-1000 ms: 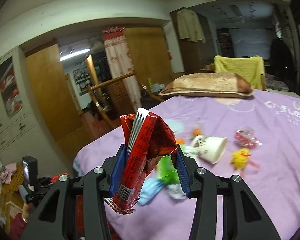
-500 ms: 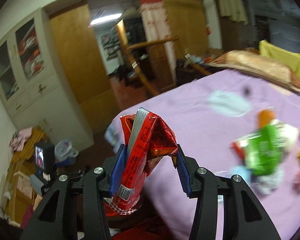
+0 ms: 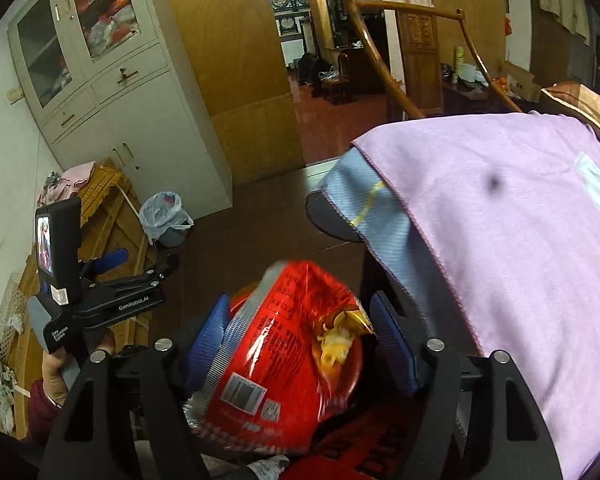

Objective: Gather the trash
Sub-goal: 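Carry both items to the red wastebasket and open both tools to drop them, then grasp the blue face mask with the left tool while the right tool grasps the plastic cup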

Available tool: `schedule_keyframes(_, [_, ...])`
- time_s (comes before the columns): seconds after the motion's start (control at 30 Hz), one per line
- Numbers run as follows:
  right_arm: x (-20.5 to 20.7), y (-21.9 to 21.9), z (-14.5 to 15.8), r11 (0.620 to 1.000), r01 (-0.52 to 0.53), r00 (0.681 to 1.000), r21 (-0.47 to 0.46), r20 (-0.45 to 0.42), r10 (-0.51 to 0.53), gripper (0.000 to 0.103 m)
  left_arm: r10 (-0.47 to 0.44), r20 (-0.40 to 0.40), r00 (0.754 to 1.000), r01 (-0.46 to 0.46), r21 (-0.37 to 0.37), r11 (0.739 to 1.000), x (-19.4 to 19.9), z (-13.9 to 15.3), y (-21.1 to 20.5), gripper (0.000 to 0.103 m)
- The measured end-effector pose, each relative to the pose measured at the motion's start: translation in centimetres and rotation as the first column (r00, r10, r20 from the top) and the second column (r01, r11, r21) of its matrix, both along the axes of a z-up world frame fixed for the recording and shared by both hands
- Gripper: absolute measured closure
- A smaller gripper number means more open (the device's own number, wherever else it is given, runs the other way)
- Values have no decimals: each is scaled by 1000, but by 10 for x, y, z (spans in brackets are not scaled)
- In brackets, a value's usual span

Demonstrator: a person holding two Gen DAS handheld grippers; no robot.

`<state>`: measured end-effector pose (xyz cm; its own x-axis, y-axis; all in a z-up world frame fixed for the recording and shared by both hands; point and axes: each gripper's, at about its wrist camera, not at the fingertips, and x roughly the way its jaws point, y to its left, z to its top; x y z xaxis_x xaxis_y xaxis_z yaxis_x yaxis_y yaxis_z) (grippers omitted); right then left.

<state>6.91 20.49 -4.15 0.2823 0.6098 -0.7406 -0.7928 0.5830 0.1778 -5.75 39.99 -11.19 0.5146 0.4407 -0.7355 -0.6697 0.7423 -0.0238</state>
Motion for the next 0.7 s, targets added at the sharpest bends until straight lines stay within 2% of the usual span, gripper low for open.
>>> schedule_keyframes(0.13, [2, 0, 2, 1000, 1, 1000, 10, 2, -1, 31, -9, 2, 1000, 9, -8, 1000, -2, 0, 0, 7])
schedule_keyframes(0.27, [5, 14, -5, 999, -35, 998, 28, -42, 36, 31, -25, 3, 1000, 25, -28, 999, 3, 0, -5, 7])
schedule_keyframes(0.33, [5, 26, -11, 998, -70, 996, 1, -47, 70, 15, -22, 5, 1000, 22, -25, 999, 3, 3, -6, 7])
schedule_keyframes(0.47, [7, 29, -12, 997, -72, 995, 10, -64, 72, 13, -10, 14, 1000, 11, -20, 1000, 1, 7, -4, 7])
schedule_keyframes(0.7, [8, -1, 13, 999, -5, 999, 36, 34, 4, 13, -5, 25, 1000, 6, -28, 1000, 0, 12, -6, 7])
